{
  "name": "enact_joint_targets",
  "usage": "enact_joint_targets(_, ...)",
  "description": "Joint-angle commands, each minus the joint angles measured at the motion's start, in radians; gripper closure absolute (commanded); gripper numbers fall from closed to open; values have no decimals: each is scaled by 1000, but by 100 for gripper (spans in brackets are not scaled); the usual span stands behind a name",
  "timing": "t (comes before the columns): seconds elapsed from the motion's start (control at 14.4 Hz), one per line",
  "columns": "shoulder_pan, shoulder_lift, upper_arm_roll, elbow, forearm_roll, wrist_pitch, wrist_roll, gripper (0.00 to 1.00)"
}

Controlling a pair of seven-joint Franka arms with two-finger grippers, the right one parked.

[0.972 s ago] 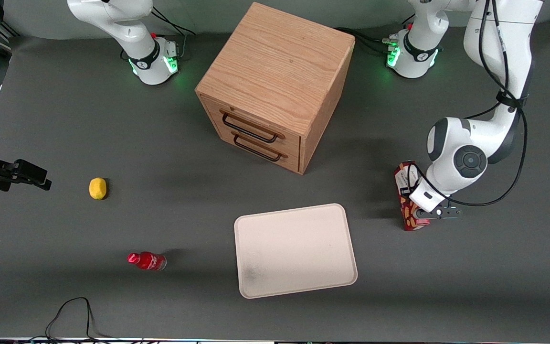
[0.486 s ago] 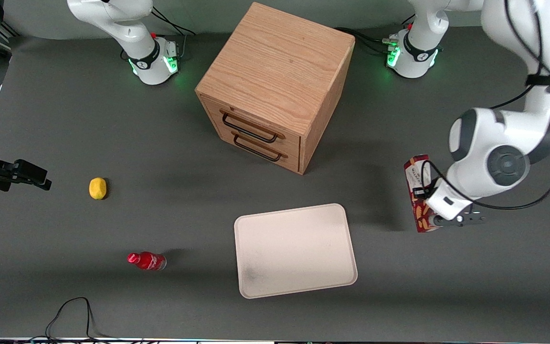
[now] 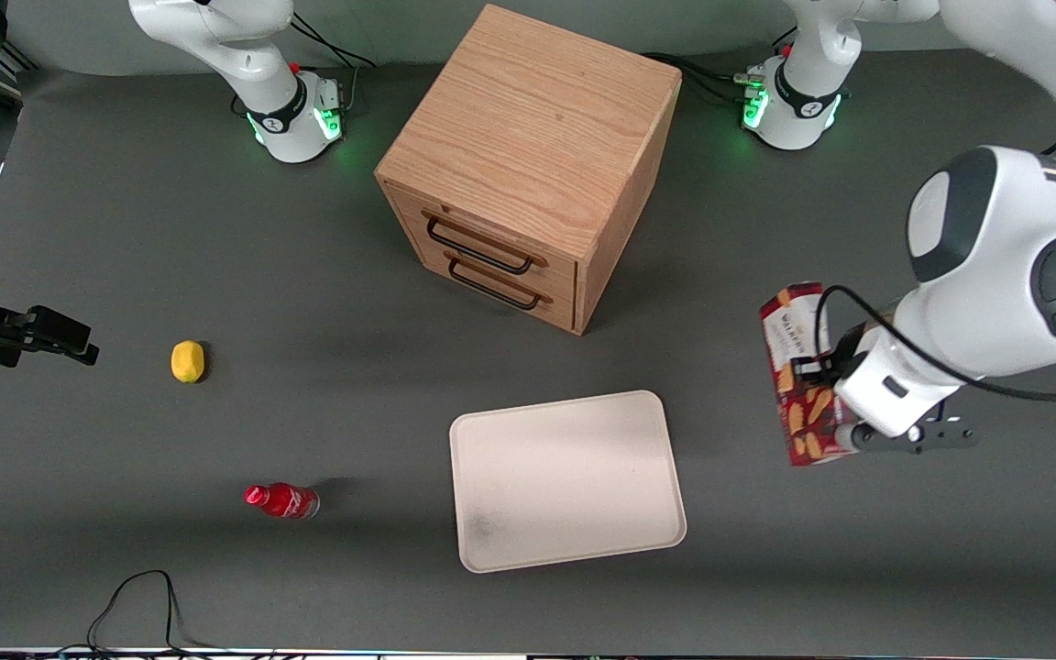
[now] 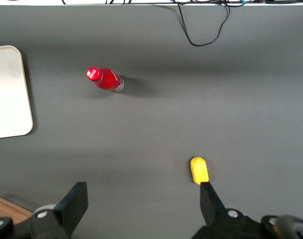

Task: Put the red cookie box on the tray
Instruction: 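Lift the box and carry it over the white tray, then lower the box onto the tray and open the left gripper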

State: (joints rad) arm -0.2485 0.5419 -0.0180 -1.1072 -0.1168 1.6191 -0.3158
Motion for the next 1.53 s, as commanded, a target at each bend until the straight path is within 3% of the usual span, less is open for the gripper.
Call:
enact_joint_targets(0.0, -35, 180, -32, 217, -20, 39, -84, 100)
enact_joint_targets(0.28, -101, 315, -43, 214, -6, 187, -198, 100)
enact_joint_targets(0.49, -156, 400, -43, 199, 132, 267, -265, 100)
enact_joint_targets(0.69, -173, 434, -43, 129, 190, 361, -289, 100)
enact_joint_targets(0.9, -175, 441, -42, 99, 190, 413, -290, 100)
enact_joint_targets(0.97, -175, 441, -42, 96, 192, 432, -286, 81)
enact_joint_targets(1.04, -178, 441, -37, 70, 215, 458, -276, 7)
enact_joint_targets(1.11, -184, 438, -36, 57, 242, 484, -278, 0)
enact_joint_targets(1.25, -181, 417, -36, 47, 246, 496, -279, 0)
enact_joint_targets(1.46, -137, 243, -42, -113, 233, 499, -278, 0)
